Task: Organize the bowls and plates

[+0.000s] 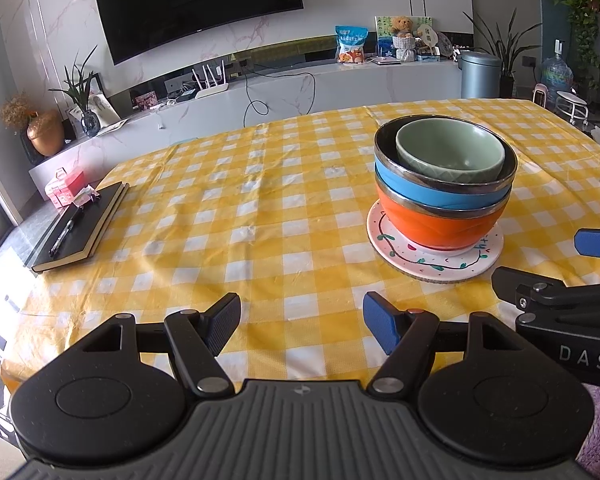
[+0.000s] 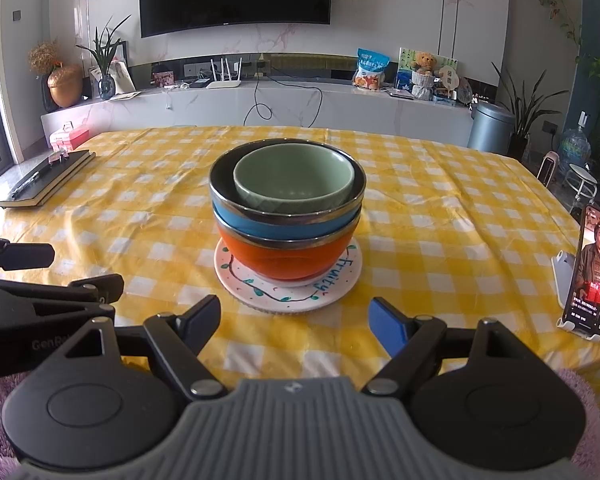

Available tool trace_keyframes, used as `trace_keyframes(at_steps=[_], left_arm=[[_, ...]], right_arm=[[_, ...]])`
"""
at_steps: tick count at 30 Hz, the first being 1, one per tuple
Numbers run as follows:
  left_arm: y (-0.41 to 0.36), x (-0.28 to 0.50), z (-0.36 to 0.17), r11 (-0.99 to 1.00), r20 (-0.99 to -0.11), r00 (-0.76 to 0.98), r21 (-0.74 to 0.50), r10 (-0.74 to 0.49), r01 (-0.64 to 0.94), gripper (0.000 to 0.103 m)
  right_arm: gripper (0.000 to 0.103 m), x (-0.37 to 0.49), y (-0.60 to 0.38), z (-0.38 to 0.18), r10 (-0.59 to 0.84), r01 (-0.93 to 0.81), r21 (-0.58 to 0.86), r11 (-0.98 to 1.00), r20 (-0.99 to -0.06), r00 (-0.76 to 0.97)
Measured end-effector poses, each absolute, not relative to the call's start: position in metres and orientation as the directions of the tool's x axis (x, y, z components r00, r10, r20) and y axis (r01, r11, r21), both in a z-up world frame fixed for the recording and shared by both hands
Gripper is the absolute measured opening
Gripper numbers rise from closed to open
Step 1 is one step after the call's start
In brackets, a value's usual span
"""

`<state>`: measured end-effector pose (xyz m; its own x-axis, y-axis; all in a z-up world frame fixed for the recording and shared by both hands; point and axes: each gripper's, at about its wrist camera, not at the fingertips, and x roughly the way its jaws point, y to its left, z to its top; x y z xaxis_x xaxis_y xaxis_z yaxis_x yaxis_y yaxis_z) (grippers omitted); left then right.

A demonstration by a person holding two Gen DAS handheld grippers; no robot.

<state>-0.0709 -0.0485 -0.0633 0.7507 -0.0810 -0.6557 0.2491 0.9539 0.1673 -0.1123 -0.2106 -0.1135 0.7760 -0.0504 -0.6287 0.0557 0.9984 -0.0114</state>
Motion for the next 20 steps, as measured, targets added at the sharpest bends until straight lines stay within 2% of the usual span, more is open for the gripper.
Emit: trace_keyframes(at_steps=[20], left_arm=[[-0.0457, -0.0702, -0.0632, 0.959, -0.656, 0.751, 0.157, -0.076, 0.235, 0.082]], right_arm=[[0.080, -0.1087, -0.2114, -0.1186, -0.046, 0.054, -0.007, 0.998, -0.642, 0.765]])
